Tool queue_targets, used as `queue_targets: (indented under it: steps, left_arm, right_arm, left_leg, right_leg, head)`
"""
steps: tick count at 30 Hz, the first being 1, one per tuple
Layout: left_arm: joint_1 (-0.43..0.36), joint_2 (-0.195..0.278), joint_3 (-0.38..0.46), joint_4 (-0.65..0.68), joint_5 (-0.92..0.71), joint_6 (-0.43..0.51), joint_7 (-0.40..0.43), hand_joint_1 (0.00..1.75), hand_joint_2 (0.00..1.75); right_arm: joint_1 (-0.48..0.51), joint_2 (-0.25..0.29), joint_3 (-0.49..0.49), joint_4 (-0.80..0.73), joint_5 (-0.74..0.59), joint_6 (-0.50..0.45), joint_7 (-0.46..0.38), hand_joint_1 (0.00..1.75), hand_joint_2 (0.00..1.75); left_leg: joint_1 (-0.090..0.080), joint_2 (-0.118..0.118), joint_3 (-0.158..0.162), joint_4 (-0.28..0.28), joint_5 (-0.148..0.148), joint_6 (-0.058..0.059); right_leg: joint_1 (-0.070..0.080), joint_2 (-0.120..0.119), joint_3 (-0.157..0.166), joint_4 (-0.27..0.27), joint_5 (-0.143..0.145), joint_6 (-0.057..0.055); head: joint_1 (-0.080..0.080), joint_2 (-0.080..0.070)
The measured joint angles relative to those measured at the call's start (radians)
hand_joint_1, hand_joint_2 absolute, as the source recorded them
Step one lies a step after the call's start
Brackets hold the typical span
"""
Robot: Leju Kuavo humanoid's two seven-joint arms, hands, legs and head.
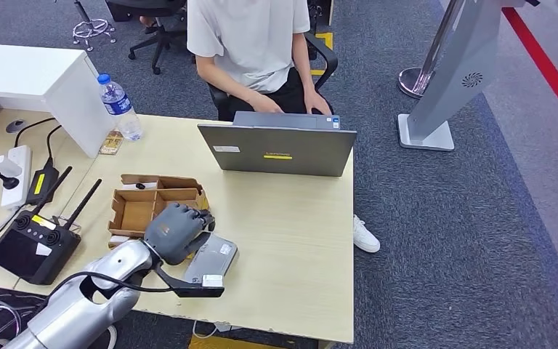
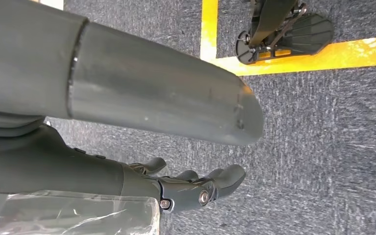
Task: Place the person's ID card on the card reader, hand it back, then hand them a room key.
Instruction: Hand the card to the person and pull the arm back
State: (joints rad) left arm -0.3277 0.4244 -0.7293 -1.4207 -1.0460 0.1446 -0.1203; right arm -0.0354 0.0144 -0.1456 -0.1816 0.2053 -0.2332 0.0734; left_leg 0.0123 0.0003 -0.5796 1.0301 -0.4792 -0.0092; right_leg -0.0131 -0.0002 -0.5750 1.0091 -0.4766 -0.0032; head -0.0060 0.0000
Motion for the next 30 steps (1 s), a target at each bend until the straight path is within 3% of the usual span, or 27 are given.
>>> queue_targets:
  steps: [3,6,11,16,22,30]
  left_arm:
    - [-0.004,-0.061,0.043,-0.076,-0.116,0.152,0.061,1.75,1.75]
    - [-0.032,-0.097,0.121,-0.129,-0.158,0.225,0.098,1.75,1.75]
    - [-0.144,-0.118,0.284,-0.093,-0.157,0.227,0.1,1.75,1.75]
    - [-0.303,-0.124,0.399,0.097,-0.156,0.227,0.089,1.75,1.75]
    - [-0.42,-0.133,0.454,0.284,-0.158,0.232,0.086,1.75,1.75]
    - [-0.447,-0.145,0.462,0.354,-0.159,0.234,0.086,1.75,1.75]
  right_arm:
    - [-0.002,0.002,-0.002,0.0,0.024,-0.001,0.001,0.0,0.0]
    - [-0.003,0.004,-0.002,0.0,0.049,0.001,0.006,0.0,0.0]
    - [-0.007,0.004,0.0,0.0,0.089,0.01,0.01,0.0,0.0]
    - [-0.012,0.004,0.009,0.0,0.122,0.023,0.018,0.0,0.0]
    - [-0.015,0.004,0.012,0.0,0.133,0.025,0.018,0.0,0.0]
    - [-0.016,0.004,0.013,0.0,0.133,0.027,0.018,0.0,0.0]
  left_leg:
    - [0.0,0.0,-0.001,0.0,0.0,0.0]
    - [0.0,0.001,-0.001,0.001,0.0,0.001]
    - [0.001,0.001,-0.001,0.001,0.001,-0.001]
    - [0.002,0.001,-0.001,0.0,0.004,-0.003]
    - [0.001,0.001,-0.002,0.0,0.004,-0.003]
    - [0.001,0.001,-0.003,0.0,0.004,-0.003]
  right_leg:
    - [0.0,0.001,0.0,0.0,0.001,0.001]
    - [0.0,0.002,-0.001,0.0,0.001,0.001]
    - [0.0,0.001,-0.002,0.0,0.002,0.0]
    - [0.001,0.002,-0.003,0.001,0.004,-0.003]
    - [0.001,0.002,-0.003,0.002,0.004,-0.003]
    - [0.001,0.002,-0.004,0.001,0.004,-0.003]
  head:
    - [0.002,0.0]
    - [0.002,0.0]
    - [0.002,0.0]
    - [0.002,0.0]
    - [0.002,0.0]
    - [0.002,0.0]
